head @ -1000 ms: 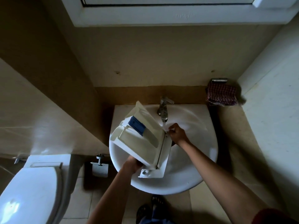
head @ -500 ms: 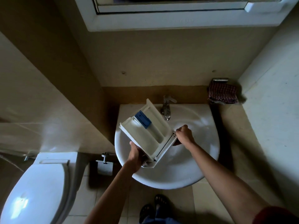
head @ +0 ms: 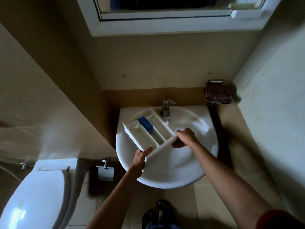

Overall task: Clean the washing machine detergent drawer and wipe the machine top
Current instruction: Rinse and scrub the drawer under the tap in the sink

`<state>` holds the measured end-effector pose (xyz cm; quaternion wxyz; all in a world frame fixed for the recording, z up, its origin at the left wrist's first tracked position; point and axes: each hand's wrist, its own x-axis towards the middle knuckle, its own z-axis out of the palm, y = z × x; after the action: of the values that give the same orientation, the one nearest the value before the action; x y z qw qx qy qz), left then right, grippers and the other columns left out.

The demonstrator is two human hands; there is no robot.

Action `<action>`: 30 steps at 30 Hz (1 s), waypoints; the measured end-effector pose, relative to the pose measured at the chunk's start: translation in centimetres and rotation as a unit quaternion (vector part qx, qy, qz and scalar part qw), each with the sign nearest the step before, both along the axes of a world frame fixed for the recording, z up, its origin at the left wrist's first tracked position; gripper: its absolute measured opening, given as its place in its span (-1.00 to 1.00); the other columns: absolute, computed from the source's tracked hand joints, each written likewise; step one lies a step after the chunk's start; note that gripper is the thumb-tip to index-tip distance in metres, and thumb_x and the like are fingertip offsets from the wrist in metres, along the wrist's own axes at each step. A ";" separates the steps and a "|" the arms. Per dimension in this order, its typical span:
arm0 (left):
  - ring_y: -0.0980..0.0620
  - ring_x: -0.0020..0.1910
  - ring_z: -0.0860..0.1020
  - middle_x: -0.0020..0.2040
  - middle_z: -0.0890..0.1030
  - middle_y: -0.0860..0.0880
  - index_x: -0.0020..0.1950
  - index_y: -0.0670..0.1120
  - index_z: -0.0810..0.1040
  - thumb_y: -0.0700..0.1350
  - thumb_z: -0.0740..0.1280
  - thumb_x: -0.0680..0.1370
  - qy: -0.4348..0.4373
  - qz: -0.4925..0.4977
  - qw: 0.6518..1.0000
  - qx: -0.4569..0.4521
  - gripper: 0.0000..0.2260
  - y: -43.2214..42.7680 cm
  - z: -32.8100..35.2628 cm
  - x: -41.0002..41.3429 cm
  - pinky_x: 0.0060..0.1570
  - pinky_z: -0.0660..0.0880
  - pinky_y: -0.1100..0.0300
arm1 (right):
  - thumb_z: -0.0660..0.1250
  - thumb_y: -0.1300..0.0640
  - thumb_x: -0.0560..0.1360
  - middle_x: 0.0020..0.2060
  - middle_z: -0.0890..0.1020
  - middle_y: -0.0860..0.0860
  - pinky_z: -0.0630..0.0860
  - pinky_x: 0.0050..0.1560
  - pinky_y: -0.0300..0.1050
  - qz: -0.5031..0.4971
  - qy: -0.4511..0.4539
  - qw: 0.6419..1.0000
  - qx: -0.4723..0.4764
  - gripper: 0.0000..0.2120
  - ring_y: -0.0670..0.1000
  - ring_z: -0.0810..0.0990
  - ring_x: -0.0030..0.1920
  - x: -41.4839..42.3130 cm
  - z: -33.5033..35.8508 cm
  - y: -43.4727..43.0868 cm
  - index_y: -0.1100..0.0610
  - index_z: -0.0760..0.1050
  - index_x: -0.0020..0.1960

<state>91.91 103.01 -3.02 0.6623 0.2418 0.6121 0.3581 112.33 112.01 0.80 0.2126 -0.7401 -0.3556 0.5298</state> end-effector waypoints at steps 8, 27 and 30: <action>-0.06 -0.24 0.62 -0.24 0.65 -0.10 -0.05 -0.07 0.63 -0.07 0.45 0.33 0.045 -0.011 0.997 -0.064 -0.78 0.3 0.3 -2.0 -0.34 0.54 0.16 | 0.16 -0.23 0.45 -0.32 0.67 0.04 0.56 -0.22 -0.14 0.233 -0.250 0.939 -0.042 -0.52 0.06 0.67 -0.30 1.4 1.4 -0.2 0.20 0.52 -0.15; -0.08 -0.03 0.51 0.01 0.54 -0.09 0.10 -0.09 0.57 -0.06 0.38 0.50 0.107 -0.194 0.966 -0.131 -0.79 3.5 0.8 -3.9 -0.03 0.48 0.13 | 0.28 0.30 0.48 0.06 0.53 0.18 0.59 -0.02 0.00 0.179 -0.066 0.980 -0.061 -0.73 0.10 0.58 -0.04 1.7 -2.6 0.3 0.20 0.38 0.17; -0.14 -0.04 0.55 -0.03 0.57 -0.12 0.17 -0.12 0.55 0.11 0.36 0.49 0.052 -0.083 0.985 -0.141 -0.62 4.4 1.3 -3.7 -0.01 0.50 0.05 | 0.25 0.34 0.49 -0.08 0.52 0.16 0.56 -0.20 -0.06 0.145 -0.085 0.985 -0.047 -0.85 0.09 0.56 -0.16 1.7 -2.6 0.2 0.21 0.40 0.05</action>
<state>88.21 107.38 -1.67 0.6844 0.2142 0.6678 0.1991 114.00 112.21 -1.84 0.0675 -0.7323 -0.4503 0.5064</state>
